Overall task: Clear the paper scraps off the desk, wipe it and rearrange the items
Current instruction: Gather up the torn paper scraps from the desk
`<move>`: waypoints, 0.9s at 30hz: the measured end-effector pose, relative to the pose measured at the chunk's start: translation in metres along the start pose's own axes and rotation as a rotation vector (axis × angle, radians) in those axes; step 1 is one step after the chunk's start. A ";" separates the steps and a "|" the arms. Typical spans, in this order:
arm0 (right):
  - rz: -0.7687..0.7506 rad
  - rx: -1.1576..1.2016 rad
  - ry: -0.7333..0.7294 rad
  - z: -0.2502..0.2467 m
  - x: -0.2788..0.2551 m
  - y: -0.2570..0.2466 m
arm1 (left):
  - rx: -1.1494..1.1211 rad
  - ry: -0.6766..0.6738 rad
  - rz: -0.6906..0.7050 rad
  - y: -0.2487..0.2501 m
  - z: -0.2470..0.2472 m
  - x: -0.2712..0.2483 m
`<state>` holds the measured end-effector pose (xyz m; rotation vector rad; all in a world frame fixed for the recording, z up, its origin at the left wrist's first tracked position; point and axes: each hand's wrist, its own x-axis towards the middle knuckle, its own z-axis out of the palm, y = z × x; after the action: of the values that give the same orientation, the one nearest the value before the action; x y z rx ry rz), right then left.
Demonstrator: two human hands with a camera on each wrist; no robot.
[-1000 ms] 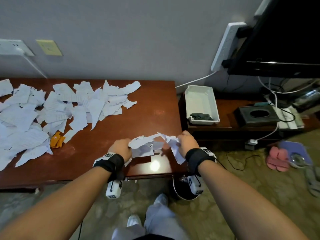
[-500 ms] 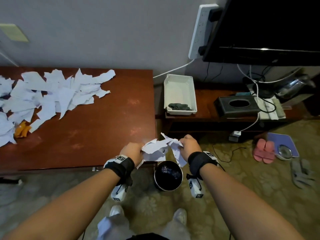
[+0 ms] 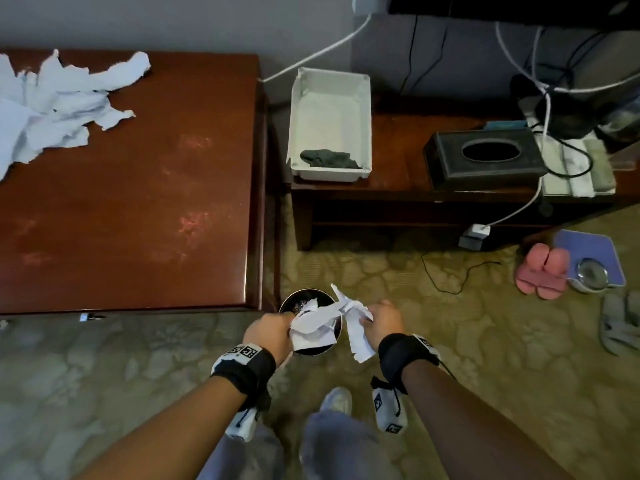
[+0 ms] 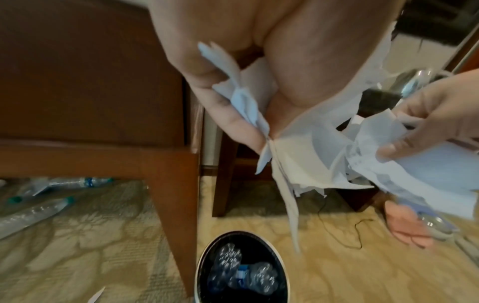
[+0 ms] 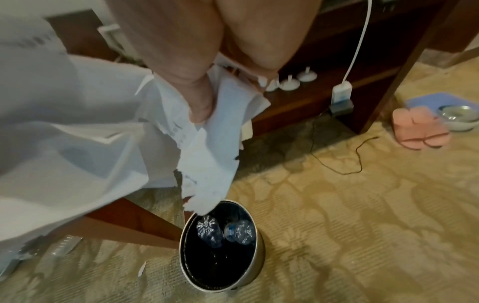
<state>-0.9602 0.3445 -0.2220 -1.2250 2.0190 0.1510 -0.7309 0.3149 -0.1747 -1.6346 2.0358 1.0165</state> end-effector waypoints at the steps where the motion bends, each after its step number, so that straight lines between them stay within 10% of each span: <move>1: 0.007 0.015 -0.002 0.017 0.013 0.005 | 0.026 -0.018 -0.015 -0.008 0.015 0.014; 13: 0.064 0.108 -0.039 0.234 0.189 0.037 | 0.368 -0.157 0.078 -0.098 0.208 0.222; 27: -0.088 -0.177 -0.154 0.366 0.289 0.012 | 0.592 -0.213 0.307 -0.141 0.287 0.331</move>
<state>-0.8457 0.3116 -0.6728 -1.3657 1.8465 0.3762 -0.7390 0.2734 -0.6325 -0.8981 2.1926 0.5540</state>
